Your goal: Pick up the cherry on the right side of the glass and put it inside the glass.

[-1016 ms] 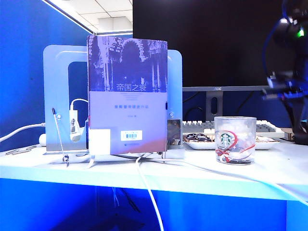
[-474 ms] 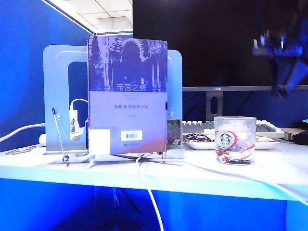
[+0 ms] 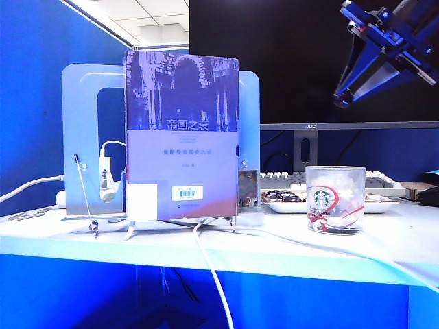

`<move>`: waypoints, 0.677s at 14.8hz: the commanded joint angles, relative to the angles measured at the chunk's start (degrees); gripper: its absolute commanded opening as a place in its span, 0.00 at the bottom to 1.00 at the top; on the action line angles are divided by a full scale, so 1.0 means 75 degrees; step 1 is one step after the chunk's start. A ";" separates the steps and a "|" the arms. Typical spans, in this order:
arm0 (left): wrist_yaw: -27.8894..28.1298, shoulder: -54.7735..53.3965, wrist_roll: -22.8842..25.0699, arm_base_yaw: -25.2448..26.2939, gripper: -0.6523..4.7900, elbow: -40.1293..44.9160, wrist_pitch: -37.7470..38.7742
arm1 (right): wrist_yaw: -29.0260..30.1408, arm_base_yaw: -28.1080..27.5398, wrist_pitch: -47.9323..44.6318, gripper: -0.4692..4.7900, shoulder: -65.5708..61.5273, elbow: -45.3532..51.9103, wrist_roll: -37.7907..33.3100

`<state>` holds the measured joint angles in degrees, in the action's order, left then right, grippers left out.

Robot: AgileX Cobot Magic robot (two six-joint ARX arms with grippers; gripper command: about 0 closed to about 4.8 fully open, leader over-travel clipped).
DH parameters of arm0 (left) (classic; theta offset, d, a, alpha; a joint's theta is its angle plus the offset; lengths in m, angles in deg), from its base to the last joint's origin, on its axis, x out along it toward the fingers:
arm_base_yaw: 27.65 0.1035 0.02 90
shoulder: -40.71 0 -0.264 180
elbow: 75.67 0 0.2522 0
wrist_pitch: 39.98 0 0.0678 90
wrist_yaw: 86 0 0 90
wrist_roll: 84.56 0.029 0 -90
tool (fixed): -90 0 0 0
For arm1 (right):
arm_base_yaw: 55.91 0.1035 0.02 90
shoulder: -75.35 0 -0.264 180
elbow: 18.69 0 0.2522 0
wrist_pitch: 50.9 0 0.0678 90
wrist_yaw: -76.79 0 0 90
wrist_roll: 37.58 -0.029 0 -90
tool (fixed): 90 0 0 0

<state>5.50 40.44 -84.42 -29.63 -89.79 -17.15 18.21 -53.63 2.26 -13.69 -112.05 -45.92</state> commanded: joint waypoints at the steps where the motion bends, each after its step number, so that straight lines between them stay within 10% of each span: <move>1: -0.0032 0.0023 -0.0023 0.0003 0.22 0.0009 0.0090 | 0.0434 0.0006 -0.0052 0.37 0.0029 -0.0015 -0.0026; 10: -0.0035 0.0023 -0.0020 0.0003 0.22 0.0009 0.0090 | 0.0431 0.0175 0.1003 0.40 -0.0612 -0.0006 0.0175</move>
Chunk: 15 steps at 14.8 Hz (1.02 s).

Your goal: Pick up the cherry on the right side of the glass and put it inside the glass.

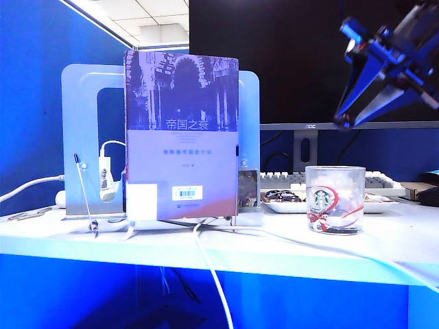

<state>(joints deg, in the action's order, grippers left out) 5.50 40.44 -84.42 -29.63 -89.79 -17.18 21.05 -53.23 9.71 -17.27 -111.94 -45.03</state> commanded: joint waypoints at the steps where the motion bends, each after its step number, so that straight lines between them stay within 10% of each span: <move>1: -0.0032 0.0023 -0.0023 0.0006 0.22 0.0009 0.0093 | 0.0061 0.0213 0.0006 0.40 -0.0230 -0.0023 0.0052; 8: -0.0032 0.0023 -0.0023 0.0006 0.22 0.0009 0.0093 | -0.0181 0.0332 -0.0023 0.40 -0.0618 -0.0017 0.0050; 11: -0.0032 0.0023 -0.0023 0.0006 0.22 0.0009 0.0093 | -0.0300 0.0332 -0.0140 0.68 -0.0618 -0.0017 0.0050; 15: -0.0032 0.0023 -0.0023 0.0003 0.22 0.0009 0.0093 | -0.0347 0.0332 -0.0358 0.69 -0.0618 -0.0026 0.0044</move>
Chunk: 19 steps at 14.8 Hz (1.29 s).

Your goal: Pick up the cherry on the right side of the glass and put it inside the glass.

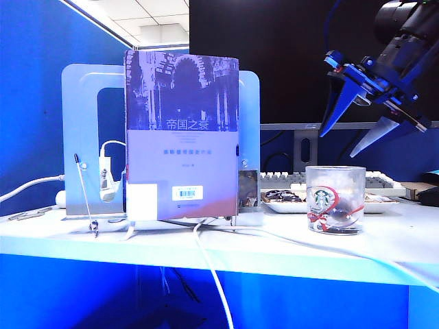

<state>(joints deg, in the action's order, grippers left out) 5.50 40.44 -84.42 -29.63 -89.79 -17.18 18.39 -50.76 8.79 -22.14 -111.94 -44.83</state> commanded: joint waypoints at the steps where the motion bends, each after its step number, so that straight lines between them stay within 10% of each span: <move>1: -0.0032 0.0023 -0.0023 0.0003 0.22 0.0009 0.0093 | 0.0023 0.0003 -0.0376 0.69 0.0035 -0.0029 -0.0047; 3: -0.0032 0.0023 -0.0023 0.0003 0.22 0.0009 0.0093 | 0.0154 0.0003 -0.0589 0.64 0.0052 -0.0035 -0.0198; 4: -0.0032 0.0023 -0.0023 0.0003 0.22 0.0009 0.0093 | 0.0315 0.0003 -0.0711 0.48 0.0087 -0.0038 -0.0248; 5: -0.0035 0.0023 -0.0020 0.0003 0.22 0.0009 0.0093 | 0.0458 0.0003 -0.0854 0.11 0.0187 -0.0038 -0.0291; 11: -0.0032 0.0023 -0.0023 0.0003 0.22 0.0009 0.0093 | 0.0341 0.0003 -0.2323 0.09 0.1996 -0.0038 -0.0379; 19: -0.0032 0.0023 -0.0023 0.0003 0.22 0.0009 0.0093 | -0.1853 0.0000 -0.2063 0.09 0.6473 -0.0035 -0.0315</move>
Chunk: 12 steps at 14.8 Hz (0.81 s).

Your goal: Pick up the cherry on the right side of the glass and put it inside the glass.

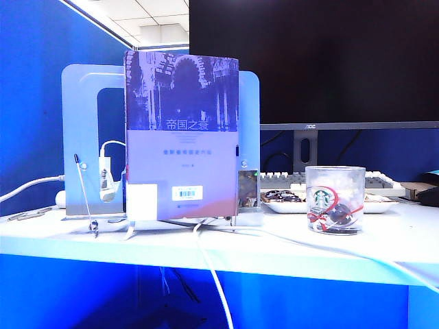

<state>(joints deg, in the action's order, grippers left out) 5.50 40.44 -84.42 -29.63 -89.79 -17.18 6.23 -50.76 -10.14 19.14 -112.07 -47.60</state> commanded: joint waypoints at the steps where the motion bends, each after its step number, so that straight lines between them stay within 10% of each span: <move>1: -0.0035 0.0023 -0.0023 0.0003 0.22 0.0009 0.0093 | -0.0233 0.0000 0.0691 0.09 0.1358 -0.0015 0.0166; 12: -0.0032 0.0023 -0.0023 0.0003 0.22 0.0009 0.0093 | -0.1326 -0.0006 0.2841 0.09 0.4858 0.0717 0.0828</move>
<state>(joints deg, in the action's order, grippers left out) 5.50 40.44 -84.42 -29.63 -89.79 -17.18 -1.48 -50.76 14.76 54.75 -108.79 -43.56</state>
